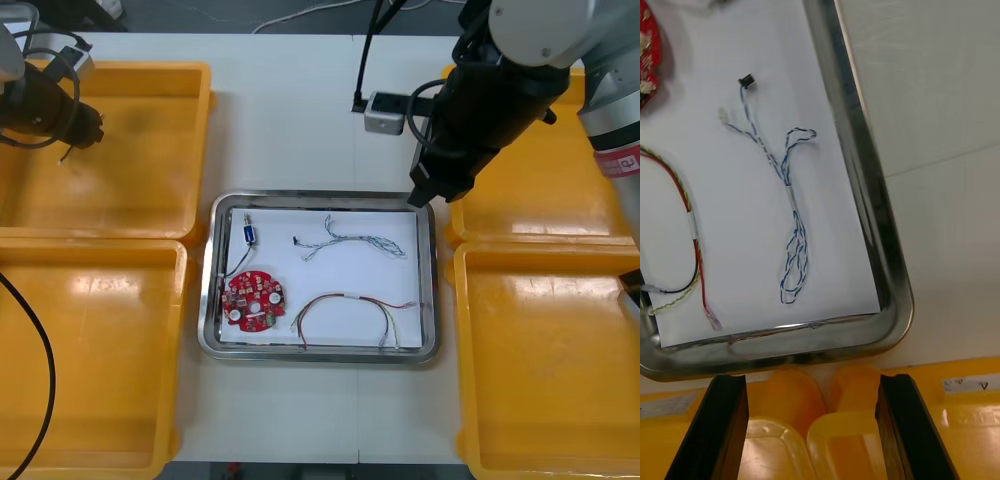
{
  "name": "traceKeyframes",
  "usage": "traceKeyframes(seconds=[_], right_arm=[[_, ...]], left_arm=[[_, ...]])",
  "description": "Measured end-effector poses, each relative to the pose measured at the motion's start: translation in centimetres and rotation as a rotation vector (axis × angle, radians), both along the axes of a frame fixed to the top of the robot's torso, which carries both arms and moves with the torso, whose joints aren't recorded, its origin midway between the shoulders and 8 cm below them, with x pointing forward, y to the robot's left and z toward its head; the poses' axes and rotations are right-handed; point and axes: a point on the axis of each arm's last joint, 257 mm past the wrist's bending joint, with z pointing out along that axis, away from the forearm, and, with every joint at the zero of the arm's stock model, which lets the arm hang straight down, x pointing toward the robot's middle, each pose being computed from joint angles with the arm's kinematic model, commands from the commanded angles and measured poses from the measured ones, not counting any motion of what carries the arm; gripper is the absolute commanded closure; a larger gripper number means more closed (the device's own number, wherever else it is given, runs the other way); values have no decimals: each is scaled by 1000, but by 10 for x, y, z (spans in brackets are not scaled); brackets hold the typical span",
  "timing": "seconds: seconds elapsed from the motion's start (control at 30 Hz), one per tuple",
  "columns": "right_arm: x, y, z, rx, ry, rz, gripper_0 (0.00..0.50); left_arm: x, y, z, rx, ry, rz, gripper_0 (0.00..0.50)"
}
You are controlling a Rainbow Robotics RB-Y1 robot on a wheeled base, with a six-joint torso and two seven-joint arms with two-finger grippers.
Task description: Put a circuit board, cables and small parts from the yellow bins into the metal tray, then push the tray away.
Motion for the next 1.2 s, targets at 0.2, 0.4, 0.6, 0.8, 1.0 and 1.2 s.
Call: traceKeyframes(seconds=[0.2,0.4,0.6,0.8,1.0,1.2], right_arm=[[12,-26,21,72,-1,-182,0],[18,-50,34,145,27,-417,0],[18,-71,38,240,57,-593,0],[7,-94,34,320,71,-781,0],[-11,-109,23,378,82,-961,0],[-35,-120,9,380,51,-1039,0]], left_arm=[[1,6,-3,5,-7,13,33],[3,12,-4,16,-17,25,35],[2,19,-8,18,-19,43,39],[1,21,-10,18,-17,48,44],[1,21,-12,17,-15,49,46],[-8,16,-19,-14,29,45,44]])
